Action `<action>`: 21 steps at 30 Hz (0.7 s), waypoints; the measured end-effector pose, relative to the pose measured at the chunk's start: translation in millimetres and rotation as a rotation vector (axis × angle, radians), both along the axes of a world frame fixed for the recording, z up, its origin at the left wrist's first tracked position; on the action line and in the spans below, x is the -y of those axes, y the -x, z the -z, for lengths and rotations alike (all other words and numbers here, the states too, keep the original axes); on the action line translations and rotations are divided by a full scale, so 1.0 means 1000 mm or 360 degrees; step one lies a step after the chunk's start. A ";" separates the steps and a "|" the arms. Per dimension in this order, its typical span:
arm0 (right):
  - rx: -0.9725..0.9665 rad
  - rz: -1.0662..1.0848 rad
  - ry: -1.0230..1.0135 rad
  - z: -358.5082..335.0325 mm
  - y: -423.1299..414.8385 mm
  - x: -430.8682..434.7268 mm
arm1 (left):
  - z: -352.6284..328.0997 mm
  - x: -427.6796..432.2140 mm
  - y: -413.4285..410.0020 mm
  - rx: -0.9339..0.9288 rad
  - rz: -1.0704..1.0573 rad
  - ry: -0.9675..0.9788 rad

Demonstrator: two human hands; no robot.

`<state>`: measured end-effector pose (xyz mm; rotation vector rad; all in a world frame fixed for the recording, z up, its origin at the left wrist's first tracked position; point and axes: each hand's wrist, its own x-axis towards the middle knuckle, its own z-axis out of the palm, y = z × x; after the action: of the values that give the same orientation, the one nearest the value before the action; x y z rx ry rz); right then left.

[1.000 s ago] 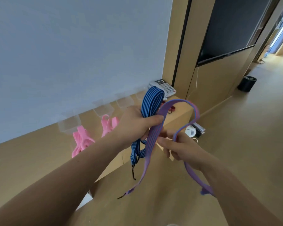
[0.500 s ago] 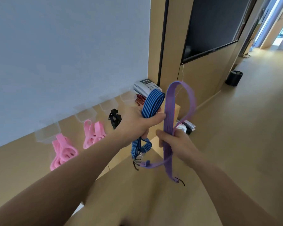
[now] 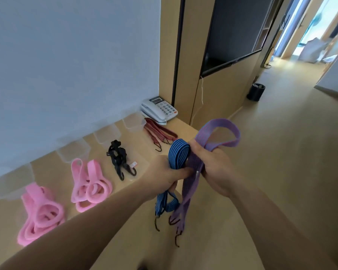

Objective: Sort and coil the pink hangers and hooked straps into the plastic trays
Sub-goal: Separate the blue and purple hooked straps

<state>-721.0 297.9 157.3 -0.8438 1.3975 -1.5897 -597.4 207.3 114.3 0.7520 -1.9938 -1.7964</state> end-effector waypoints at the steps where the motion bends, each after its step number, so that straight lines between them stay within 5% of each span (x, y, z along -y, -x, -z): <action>1: -0.0056 -0.0027 0.0014 0.001 0.004 0.003 | -0.001 0.005 0.004 -0.0022 -0.0011 0.0024; 6: -0.0449 -0.0152 -0.0071 0.012 0.022 0.016 | -0.011 0.030 0.016 -0.0249 -0.0079 -0.0038; 11: -0.0205 -0.0246 -0.0153 0.025 0.027 0.031 | -0.018 0.052 0.028 -0.0403 0.0086 -0.0147; 21: -0.0004 0.0139 -0.0233 0.023 0.057 0.070 | 0.007 0.076 0.050 -0.0298 0.0023 0.0047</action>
<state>-777.6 228.4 133.9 -0.7066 1.5505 -1.5303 -646.9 131.8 107.3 0.5402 -1.9037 -1.7710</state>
